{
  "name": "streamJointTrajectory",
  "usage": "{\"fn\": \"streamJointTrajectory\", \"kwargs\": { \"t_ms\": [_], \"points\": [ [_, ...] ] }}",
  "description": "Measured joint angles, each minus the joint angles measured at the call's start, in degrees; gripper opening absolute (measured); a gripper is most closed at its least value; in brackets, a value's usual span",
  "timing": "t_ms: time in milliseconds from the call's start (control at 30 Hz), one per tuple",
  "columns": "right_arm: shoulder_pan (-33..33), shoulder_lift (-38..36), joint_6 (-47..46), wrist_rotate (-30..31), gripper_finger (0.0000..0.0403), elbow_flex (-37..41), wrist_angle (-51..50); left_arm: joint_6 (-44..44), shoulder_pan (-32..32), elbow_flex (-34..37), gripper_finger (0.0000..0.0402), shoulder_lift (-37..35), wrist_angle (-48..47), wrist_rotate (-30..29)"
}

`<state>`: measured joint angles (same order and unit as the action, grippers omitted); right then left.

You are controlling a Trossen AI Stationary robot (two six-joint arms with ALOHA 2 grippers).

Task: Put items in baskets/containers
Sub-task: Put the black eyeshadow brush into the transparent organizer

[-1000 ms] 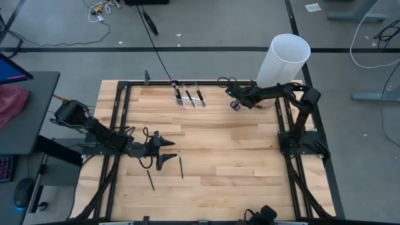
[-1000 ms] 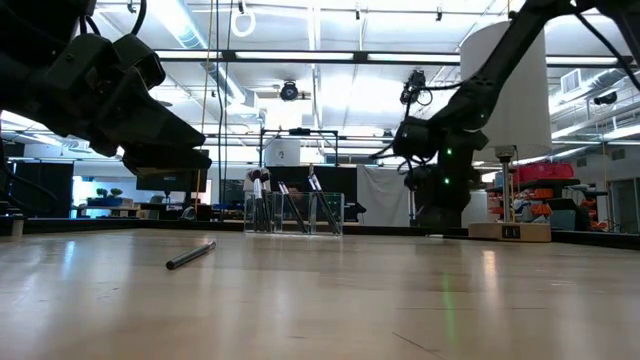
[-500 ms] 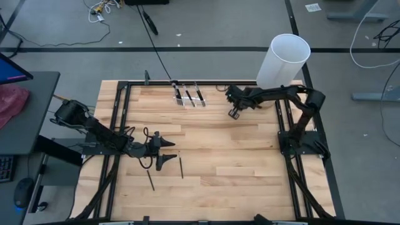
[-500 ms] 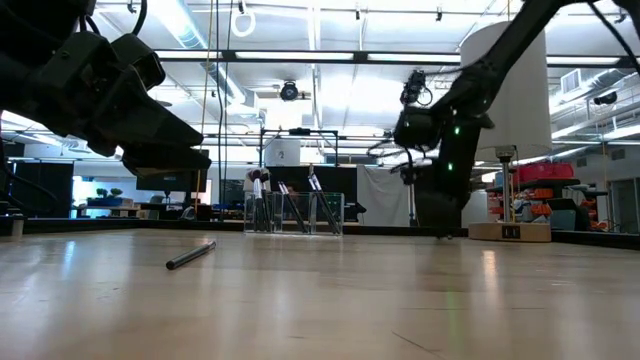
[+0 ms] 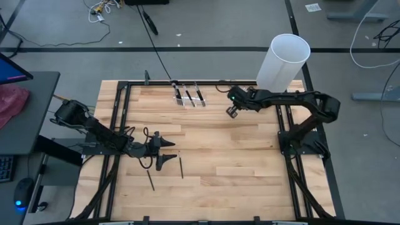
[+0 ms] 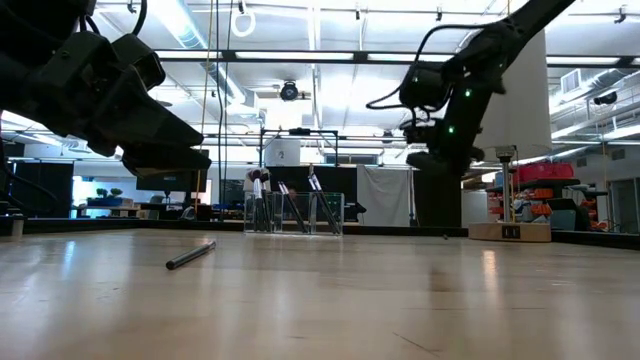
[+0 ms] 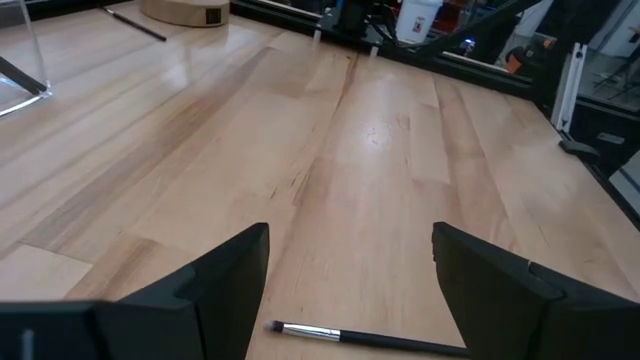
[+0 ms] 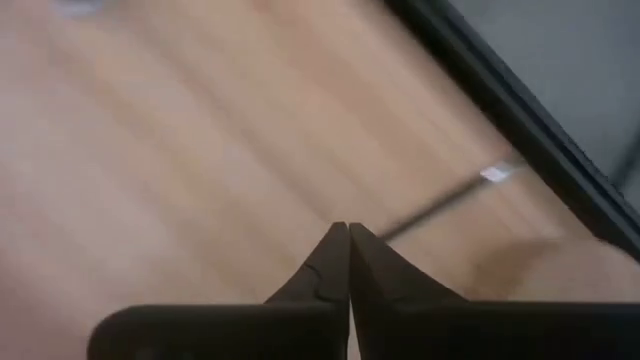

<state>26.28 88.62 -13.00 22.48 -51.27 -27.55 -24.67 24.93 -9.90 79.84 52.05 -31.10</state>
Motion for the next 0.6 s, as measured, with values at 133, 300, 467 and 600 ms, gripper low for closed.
{"fn": "streamJointTrajectory", "kwargs": {
  "t_ms": [133, 300, 467, 600],
  "points": [
    [1.9, 3.0, -6.2, 3.3, 0.0046, 0.0, 1.0, 0.2, 0.0, 0.0, 0.0281, 0.0, 0.1, -0.4],
    [2.2, 7.9, -15.7, 13.6, 0.0135, 0.0, 5.0, -0.2, 0.0, 0.0, 0.0281, 0.0, 0.3, 0.0],
    [2.6, 11.5, -22.8, 19.0, 0.0200, 0.0, 7.1, -0.6, 0.1, 0.0, 0.0281, 0.0, 0.9, 2.4],
    [4.1, 13.8, -27.1, 17.6, 0.0204, 0.0, 8.6, -1.0, 0.1, 0.0, 0.0281, 0.0, 0.9, 3.9]
  ]
}}
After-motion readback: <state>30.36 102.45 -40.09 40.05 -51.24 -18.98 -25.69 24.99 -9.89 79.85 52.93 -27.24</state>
